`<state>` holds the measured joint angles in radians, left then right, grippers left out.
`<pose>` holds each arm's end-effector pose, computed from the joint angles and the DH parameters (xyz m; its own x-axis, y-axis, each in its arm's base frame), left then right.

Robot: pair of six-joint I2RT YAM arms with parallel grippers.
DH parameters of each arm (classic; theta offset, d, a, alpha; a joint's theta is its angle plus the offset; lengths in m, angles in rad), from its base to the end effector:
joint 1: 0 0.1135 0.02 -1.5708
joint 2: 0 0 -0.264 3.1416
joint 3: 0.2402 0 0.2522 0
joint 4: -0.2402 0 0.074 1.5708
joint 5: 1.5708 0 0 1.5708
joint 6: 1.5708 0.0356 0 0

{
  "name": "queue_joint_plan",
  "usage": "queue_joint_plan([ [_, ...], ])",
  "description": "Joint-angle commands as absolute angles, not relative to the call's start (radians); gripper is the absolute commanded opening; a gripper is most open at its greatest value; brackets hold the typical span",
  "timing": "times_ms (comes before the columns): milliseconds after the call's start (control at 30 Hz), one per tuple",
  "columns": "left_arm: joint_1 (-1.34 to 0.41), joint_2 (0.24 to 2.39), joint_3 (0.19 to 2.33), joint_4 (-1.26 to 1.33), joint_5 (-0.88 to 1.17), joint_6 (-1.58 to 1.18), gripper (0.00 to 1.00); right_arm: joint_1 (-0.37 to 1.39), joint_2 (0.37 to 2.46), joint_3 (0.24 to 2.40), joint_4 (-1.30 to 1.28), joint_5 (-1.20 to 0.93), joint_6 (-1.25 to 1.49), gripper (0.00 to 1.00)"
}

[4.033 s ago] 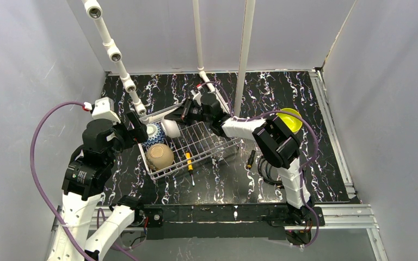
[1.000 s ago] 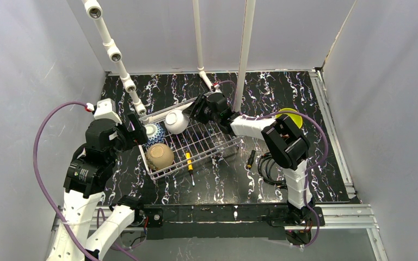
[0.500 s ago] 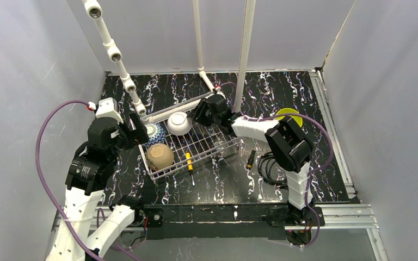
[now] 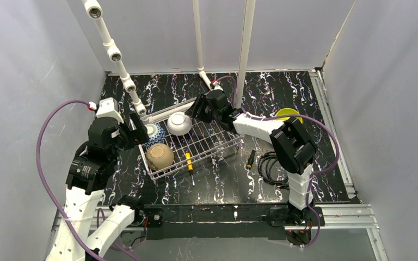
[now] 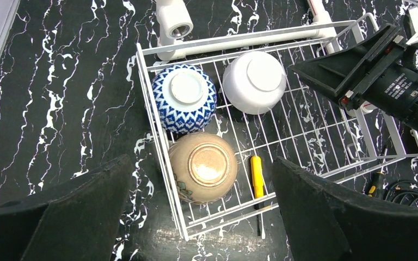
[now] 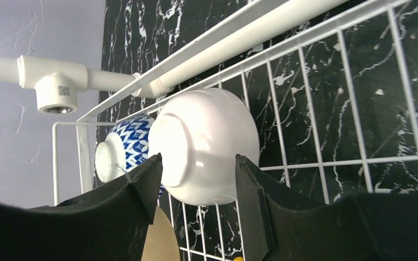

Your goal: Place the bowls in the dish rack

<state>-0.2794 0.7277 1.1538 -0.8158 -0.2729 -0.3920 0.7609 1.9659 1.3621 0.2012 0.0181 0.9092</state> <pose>0.1192 -0.0242 0.4038 -0.3474 -0.2831 -0.8940 -0.1155 0.9590 -0.2588 0.3323 0.3155 0.2245 -0.7088 0.4144 -0.5709 -0.1923 0.6651 0.7216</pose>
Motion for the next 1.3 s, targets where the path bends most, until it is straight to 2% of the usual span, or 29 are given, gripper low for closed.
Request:
queue_joint_plan([
  [0,-0.278,0.719,1.144,-0.811,-0.279,-0.379,0.98,0.752,2.003,1.427,0.235,-0.078,0.877,0.61],
  [467,-0.278,0.711,1.142,-0.82,-0.29,-0.372,0.98,0.758,2.101,1.457,0.327,-0.227,0.938,0.56],
  [667,-0.277,0.705,1.146,-0.827,-0.298,-0.369,0.98,0.759,2.079,1.452,0.324,-0.223,0.928,0.55],
  [1067,-0.278,0.702,1.208,-0.837,-0.338,-0.335,0.98,0.765,1.885,1.538,0.143,-0.278,0.672,0.59],
  [1267,-0.278,0.658,1.198,-0.809,-0.391,-0.347,0.98,0.852,1.75,1.535,-0.058,-0.427,0.33,0.6],
])
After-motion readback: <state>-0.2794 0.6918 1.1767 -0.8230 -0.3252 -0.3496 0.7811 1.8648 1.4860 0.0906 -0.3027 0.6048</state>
